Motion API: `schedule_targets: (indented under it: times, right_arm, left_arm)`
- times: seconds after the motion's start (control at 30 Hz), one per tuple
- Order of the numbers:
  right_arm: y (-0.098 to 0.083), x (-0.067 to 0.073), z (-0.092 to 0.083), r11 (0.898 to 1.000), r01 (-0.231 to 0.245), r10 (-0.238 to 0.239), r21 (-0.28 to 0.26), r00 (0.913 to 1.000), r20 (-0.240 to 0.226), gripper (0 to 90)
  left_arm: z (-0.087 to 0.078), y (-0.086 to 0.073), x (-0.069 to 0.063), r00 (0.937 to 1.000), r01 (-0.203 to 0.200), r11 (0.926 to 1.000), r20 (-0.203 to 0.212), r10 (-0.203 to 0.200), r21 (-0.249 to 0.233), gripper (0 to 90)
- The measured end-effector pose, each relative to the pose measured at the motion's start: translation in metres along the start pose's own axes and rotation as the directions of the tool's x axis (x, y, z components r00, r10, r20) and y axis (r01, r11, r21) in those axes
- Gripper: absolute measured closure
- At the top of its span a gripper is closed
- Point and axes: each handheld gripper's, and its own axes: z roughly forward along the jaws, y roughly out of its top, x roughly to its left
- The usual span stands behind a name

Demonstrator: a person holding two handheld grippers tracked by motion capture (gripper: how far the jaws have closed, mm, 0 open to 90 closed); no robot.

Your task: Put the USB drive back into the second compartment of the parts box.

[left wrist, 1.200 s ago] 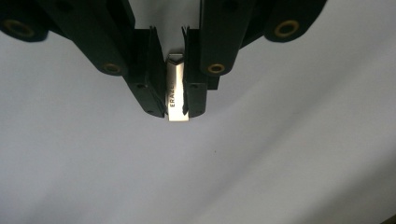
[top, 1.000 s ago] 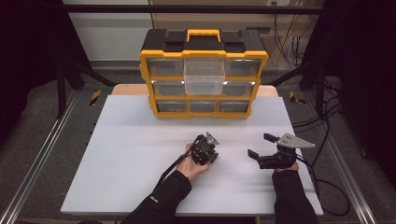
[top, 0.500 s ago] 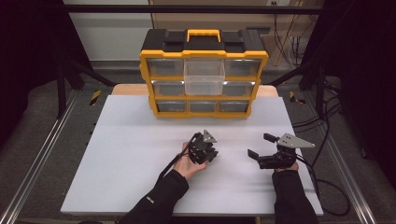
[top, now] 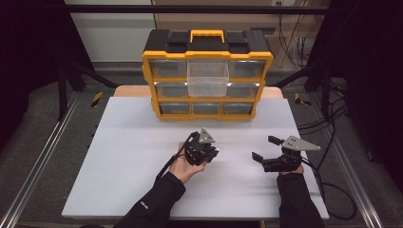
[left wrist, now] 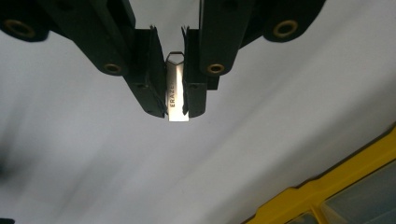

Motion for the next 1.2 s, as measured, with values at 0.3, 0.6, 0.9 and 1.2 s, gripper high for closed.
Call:
schedule_targets:
  times: [0.3,0.6,0.9,1.2]
  right_arm:
    - [0.000,0.000,0.000,1.000,-0.001,0.001,0.002,1.0000,-0.001,2.3]
    - [0.000,0.000,0.001,1.000,0.000,0.000,0.003,1.0000,-0.001,2.3]
    - [0.000,0.000,0.001,1.000,0.001,-0.001,0.005,1.0000,-0.001,2.3]
    - [0.000,-0.001,0.000,1.000,0.001,-0.001,0.005,1.0000,0.000,2.3]
  left_arm:
    - [-0.022,0.004,0.008,0.9999,0.005,0.9996,-0.009,-0.006,-0.028,78.9]
    - [-0.043,0.008,0.018,0.9996,0.017,0.9983,-0.023,-0.018,-0.056,78.9]
    - [-0.066,0.013,0.024,0.9993,0.019,0.9962,-0.030,-0.022,-0.085,78.9]
    - [-0.089,0.024,0.029,0.9988,0.008,0.9933,-0.047,-0.013,-0.115,78.9]
